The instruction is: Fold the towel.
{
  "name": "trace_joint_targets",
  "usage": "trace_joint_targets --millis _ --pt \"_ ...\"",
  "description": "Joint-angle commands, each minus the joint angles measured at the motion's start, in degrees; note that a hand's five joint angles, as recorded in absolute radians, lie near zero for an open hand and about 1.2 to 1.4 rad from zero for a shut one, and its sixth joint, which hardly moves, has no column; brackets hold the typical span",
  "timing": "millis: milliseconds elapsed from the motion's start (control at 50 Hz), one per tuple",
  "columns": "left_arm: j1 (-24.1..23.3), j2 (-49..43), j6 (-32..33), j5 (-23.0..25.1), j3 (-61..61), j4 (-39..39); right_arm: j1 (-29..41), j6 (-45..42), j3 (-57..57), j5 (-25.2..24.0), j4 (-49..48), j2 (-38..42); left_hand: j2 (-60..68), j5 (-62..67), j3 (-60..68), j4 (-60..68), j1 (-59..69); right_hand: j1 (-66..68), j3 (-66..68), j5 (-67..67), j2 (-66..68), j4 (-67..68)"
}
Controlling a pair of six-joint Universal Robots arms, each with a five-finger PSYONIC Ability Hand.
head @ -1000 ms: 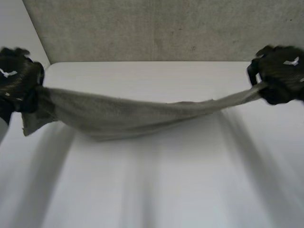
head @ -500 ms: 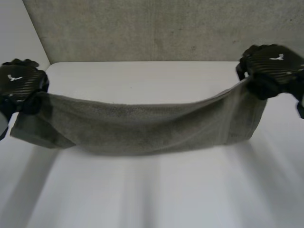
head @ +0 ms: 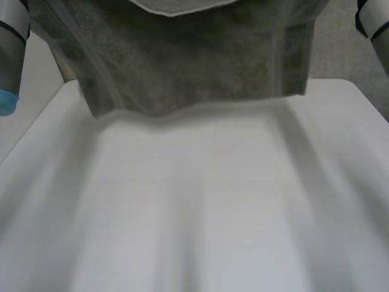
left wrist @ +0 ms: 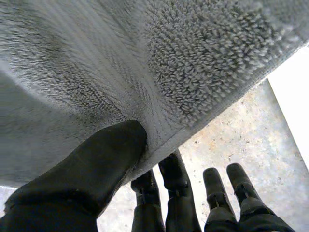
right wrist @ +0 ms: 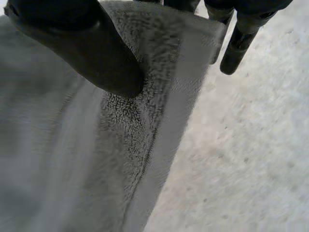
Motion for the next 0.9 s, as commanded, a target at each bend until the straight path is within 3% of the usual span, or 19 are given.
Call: trace_joint_targets --millis 20,280,380,500,560,680,720,740,780,860,900 --pt "1.15 2.09 -1.48 4.00 -14.15 2.64 -2.90 -1.34 14.18 -5.62 4.17 -1.87 2.70 3.60 -2.98 -3.36 5.26 3.68 -2.49 2.99 3.59 -4.37" --pt "6.68 12.27 -1.48 15.24 -45.93 2.90 -6.25 -10.39 39.88 -12.31 4.88 -10.05 2.70 3.60 -2.98 -3.36 5.26 3.68 -2.49 2.99 3.59 -4.37" --pt "9.41 20.20 -1.39 17.18 -53.87 1.85 -9.67 -14.61 51.19 -16.43 6.02 -21.27 2.70 3.60 -2.98 -3.36 5.26 3.68 -2.49 2.99 3.59 -4.37" --pt "12.92 31.42 -1.04 22.18 -60.81 -4.55 -16.60 -14.79 53.15 -19.07 14.44 -32.10 2.70 3.60 -2.98 -3.36 5.26 3.68 -2.49 2.99 3.59 -4.37" --pt "15.20 35.12 -0.95 25.17 -61.26 -7.11 -19.95 -15.14 51.31 -20.92 17.79 -33.08 2.70 3.60 -2.98 -3.36 5.26 3.68 -2.49 2.99 3.59 -4.37" --pt "16.00 32.61 -0.86 27.64 -58.72 -6.86 -20.84 -15.32 47.87 -22.16 18.51 -30.36 2.70 3.60 -2.98 -3.36 5.26 3.68 -2.49 2.99 3.59 -4.37" --pt "15.92 29.63 -0.86 27.64 -57.31 -6.68 -20.32 -16.54 44.55 -21.20 18.42 -22.23 2.70 3.60 -2.98 -3.36 5.26 3.68 -2.49 2.99 3.59 -4.37" --pt "15.57 26.29 -0.86 27.64 -55.56 -6.68 -20.31 -16.55 44.53 -21.19 18.42 -22.18 2.70 3.60 -2.98 -3.36 5.26 3.68 -2.49 2.99 3.59 -4.37" --pt "15.22 22.52 -0.86 27.56 -53.45 -6.68 -17.34 -20.13 40.42 -18.31 19.21 -14.49 2.70 3.60 -2.98 -3.36 5.26 3.68 -2.49 2.99 3.59 -4.37" --pt "14.16 14.40 -0.51 27.29 -48.42 -6.68 -13.83 -24.26 36.21 -13.57 20.35 -8.67 2.70 3.60 -2.98 -3.36 5.26 3.68 -2.49 2.99 3.59 -4.37" --pt "12.50 5.82 1.24 27.03 -42.57 -7.03 -12.23 -26.13 33.37 -11.08 20.53 -5.40 2.70 3.60 -2.98 -3.36 5.26 3.68 -2.49 2.99 3.59 -4.37"
